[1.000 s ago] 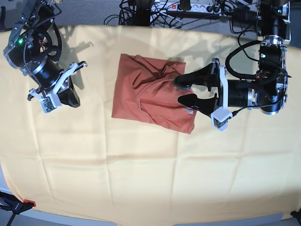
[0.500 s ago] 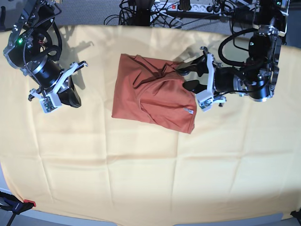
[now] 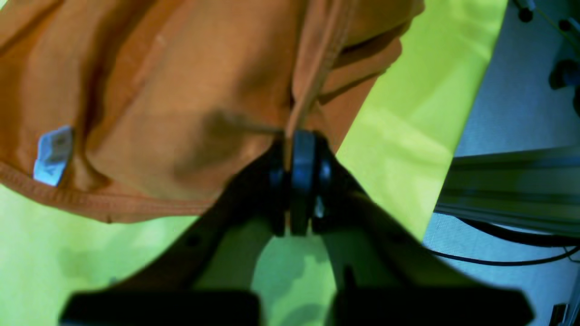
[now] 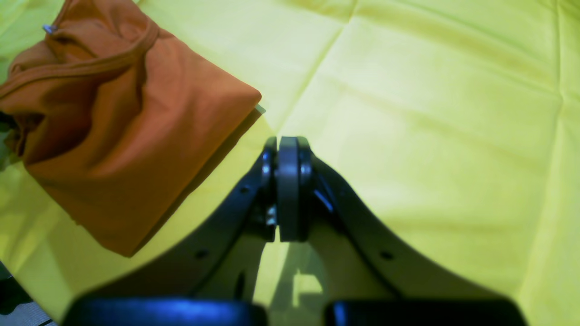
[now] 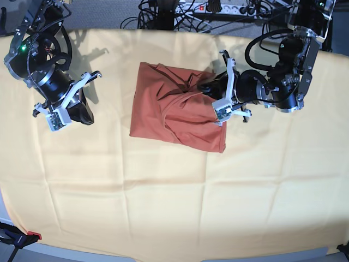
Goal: Fold the T-shirt properly
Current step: 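Release the bundle and lift the left gripper away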
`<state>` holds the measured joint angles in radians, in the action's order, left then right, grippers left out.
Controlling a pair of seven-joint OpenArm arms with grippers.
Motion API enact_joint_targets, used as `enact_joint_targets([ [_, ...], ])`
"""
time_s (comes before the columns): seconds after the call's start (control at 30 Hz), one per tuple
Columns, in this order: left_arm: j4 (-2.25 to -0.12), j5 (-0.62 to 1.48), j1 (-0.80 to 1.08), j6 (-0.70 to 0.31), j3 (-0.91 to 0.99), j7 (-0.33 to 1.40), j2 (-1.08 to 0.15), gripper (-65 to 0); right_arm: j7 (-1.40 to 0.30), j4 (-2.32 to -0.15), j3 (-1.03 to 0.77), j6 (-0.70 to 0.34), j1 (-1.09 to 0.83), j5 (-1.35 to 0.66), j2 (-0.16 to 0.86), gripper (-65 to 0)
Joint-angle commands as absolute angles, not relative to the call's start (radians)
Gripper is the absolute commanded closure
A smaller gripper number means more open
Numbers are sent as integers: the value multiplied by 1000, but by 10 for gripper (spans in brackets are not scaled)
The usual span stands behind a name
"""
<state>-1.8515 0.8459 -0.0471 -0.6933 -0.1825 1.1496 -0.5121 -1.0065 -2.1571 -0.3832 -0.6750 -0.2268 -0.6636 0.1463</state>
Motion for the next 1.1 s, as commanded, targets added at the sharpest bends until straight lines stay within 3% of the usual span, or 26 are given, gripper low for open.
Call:
enact_joint_targets([
  [0.0,-1866,868,-64,-698,-167,1130,-525,0,-981,-2175,-386,-677,-218,-681,153,0],
  [0.37,-1961,1160,-64,-698,-155,1334,-654,0,-981,-2175,-386,-677,-218,-681,153,0],
  [0.77,-1979,1161,-64,-698,-155,1333,-802,0,-981,-2175,-386,-677,-219,-681,153,0],
  [1.07,-1978,1158,-148,-698,-155,1308,-817,0,-988,-2175,-386,-677,-219,-685,153,0],
])
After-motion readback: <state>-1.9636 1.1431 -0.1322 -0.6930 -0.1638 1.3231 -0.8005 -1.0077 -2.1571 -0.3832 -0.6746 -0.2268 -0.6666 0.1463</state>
